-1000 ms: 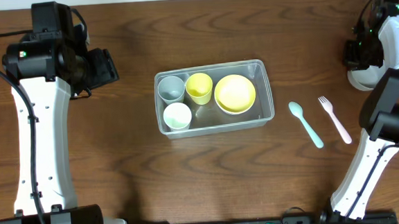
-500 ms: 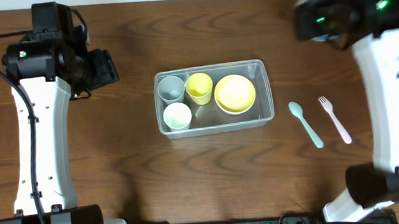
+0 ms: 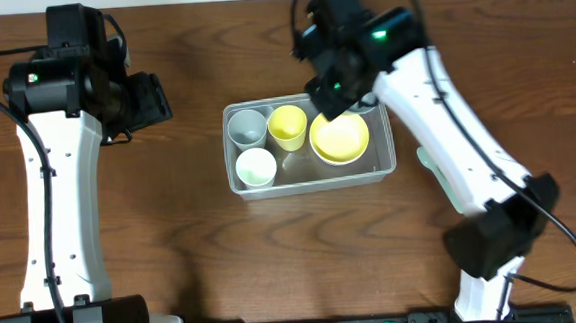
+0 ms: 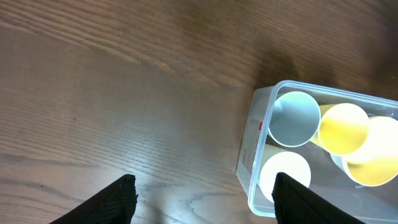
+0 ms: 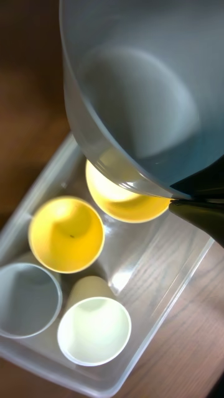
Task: Pack container
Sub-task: 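Lower the grey bowl onto the stacked bowls and open the right gripper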
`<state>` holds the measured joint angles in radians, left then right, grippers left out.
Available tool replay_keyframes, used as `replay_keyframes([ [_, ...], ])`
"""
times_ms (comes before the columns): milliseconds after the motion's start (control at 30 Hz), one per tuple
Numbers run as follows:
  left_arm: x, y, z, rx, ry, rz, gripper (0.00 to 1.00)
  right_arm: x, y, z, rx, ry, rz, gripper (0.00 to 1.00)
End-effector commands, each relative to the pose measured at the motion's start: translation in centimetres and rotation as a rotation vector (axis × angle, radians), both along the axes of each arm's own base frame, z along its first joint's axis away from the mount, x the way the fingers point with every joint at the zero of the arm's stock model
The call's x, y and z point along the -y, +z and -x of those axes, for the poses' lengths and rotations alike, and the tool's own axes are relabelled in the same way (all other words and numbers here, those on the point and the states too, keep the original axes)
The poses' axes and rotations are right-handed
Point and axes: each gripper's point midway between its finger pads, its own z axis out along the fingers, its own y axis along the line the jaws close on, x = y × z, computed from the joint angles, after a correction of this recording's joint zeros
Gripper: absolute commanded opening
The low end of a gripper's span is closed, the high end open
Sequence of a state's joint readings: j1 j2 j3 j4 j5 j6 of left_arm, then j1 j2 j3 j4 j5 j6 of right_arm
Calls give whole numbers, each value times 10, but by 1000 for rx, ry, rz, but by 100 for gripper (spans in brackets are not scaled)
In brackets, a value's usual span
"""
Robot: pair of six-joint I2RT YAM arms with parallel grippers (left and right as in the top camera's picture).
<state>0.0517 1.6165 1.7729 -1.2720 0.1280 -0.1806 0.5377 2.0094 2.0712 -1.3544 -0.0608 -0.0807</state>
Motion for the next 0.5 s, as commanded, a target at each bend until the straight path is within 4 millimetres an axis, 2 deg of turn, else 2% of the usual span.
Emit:
replay_keyframes([
  [0, -1, -5, 1, -18, 5, 1, 71, -10, -26, 7, -56, 31, 49, 1],
  [200, -2, -5, 1, -18, 4, 0, 71, -4, -53, 11, -147, -10, 96, 1],
  [467, -2, -5, 1, -18, 5, 0, 71, 1, -60, 18, -188, -12, 123, 1],
])
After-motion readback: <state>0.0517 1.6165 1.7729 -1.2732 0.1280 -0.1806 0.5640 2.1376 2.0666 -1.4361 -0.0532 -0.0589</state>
